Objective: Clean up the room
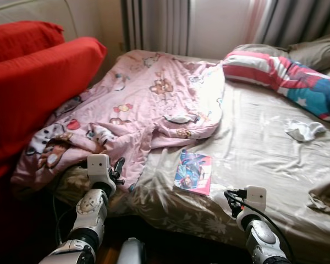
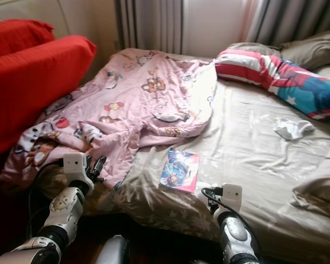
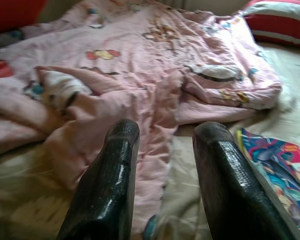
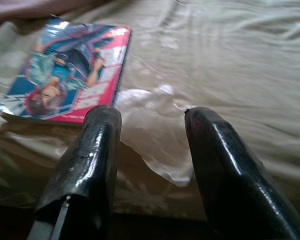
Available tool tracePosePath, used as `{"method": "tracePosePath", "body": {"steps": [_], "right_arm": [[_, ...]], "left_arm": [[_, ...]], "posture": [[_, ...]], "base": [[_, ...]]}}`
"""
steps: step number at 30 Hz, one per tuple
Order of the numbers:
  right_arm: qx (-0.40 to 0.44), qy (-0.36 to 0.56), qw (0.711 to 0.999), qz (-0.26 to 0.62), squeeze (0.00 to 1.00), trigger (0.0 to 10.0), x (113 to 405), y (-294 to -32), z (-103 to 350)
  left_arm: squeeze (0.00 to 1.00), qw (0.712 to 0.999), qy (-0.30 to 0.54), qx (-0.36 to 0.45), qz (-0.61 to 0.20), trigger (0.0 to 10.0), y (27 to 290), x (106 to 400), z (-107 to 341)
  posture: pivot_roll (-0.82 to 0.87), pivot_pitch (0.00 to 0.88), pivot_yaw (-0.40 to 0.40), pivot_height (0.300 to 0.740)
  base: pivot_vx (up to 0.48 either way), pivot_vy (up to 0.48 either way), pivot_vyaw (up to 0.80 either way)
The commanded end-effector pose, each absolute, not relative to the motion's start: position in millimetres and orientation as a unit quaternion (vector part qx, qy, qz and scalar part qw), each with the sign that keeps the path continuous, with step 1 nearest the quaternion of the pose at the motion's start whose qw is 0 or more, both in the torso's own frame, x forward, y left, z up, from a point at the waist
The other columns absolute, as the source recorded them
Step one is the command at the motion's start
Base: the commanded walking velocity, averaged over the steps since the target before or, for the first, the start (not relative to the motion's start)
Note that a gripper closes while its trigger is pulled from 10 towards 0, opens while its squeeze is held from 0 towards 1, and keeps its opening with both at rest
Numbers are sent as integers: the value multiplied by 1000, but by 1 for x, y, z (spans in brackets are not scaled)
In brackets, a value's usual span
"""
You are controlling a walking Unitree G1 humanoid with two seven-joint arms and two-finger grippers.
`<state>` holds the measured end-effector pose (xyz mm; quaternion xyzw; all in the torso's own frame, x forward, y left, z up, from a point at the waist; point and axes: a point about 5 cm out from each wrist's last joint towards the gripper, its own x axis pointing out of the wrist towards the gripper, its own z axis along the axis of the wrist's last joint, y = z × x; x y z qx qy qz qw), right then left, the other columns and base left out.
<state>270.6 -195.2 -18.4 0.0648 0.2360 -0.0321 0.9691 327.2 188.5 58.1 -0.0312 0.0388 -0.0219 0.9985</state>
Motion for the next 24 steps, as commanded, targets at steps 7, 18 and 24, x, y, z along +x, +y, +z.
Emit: {"method": "tracePosePath", "body": {"steps": [7,18,24], "right_arm": [[58,275,959,-36,0,10000,259,-202,-29],[54,258,964,-34,0,10000,268,-198,-22],[33,260,965,-18,0,10000,269,-196,-21]], "left_arm": [[0,992,124,-16,-8,10000,197,311,29],[0,990,138,-12,-18,10000,195,300,18],[0,990,138,-12,-22,10000,191,302,19]], "posture": [[-4,0,-32,635],[-1,0,-35,635],[-2,0,-36,635]], "base": [[103,0,0],[137,0,0],[293,0,194]]}}
